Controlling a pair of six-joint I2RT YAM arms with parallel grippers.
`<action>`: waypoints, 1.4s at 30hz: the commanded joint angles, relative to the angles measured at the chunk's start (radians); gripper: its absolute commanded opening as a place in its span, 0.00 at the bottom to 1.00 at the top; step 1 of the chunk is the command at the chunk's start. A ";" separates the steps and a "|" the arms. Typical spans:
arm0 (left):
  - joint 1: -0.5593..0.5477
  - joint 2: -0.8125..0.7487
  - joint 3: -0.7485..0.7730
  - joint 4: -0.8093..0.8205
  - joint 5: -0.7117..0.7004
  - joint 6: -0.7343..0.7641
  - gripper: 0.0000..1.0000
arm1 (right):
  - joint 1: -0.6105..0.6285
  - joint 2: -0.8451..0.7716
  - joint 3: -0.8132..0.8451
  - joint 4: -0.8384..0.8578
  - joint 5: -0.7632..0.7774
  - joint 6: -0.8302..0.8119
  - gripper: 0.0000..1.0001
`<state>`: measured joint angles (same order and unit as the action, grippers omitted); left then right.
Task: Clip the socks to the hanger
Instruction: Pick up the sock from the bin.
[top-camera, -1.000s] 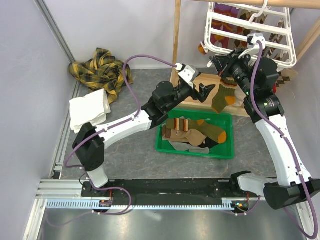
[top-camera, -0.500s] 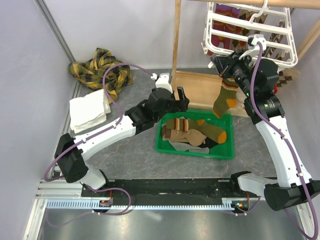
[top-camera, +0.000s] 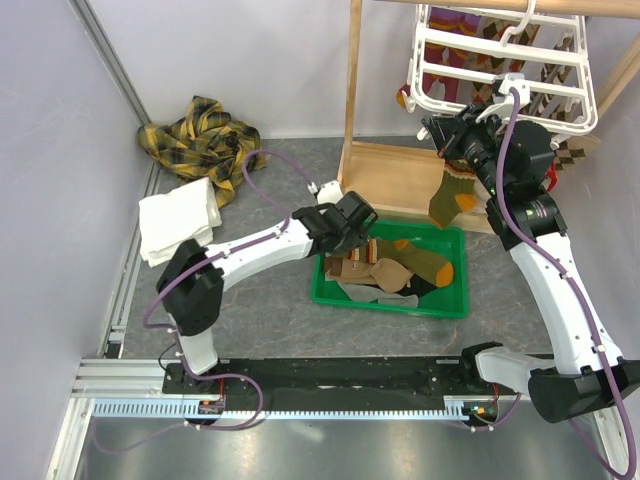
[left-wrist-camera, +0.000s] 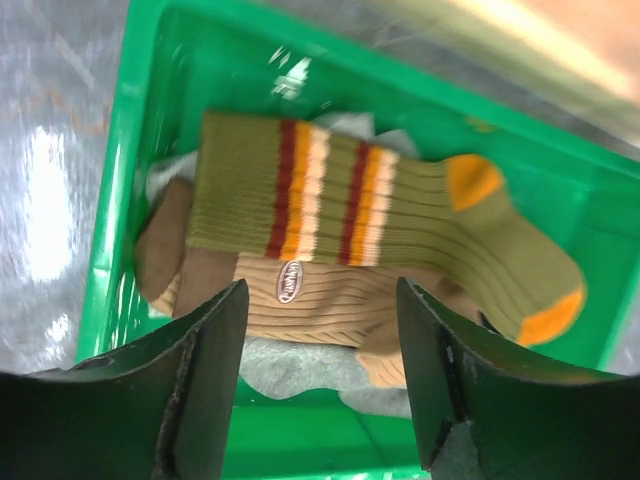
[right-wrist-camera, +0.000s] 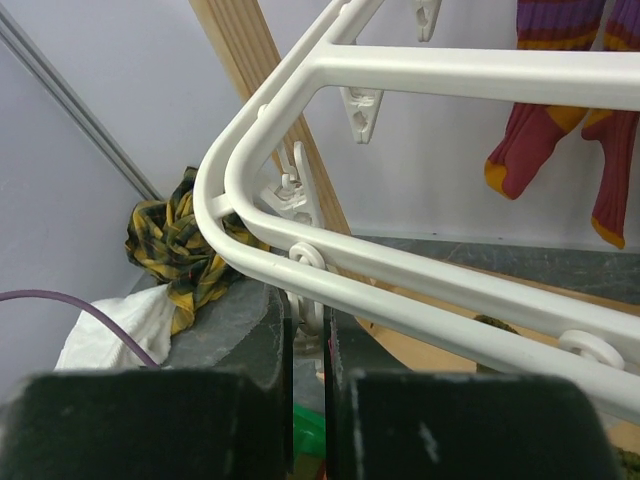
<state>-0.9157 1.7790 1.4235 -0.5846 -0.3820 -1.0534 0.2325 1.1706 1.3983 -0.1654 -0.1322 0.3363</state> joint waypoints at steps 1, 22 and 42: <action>-0.003 0.066 0.095 -0.096 -0.011 -0.168 0.65 | 0.004 -0.026 -0.010 0.009 0.011 -0.022 0.00; 0.055 0.358 0.247 -0.202 -0.067 -0.204 0.40 | 0.039 -0.035 -0.036 0.010 0.043 -0.062 0.00; -0.006 0.076 0.259 -0.193 -0.222 0.009 0.02 | 0.041 -0.029 -0.024 0.007 0.025 -0.054 0.00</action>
<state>-0.8883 1.9549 1.6272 -0.7765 -0.4812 -1.1484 0.2646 1.1507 1.3720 -0.1501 -0.0788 0.2844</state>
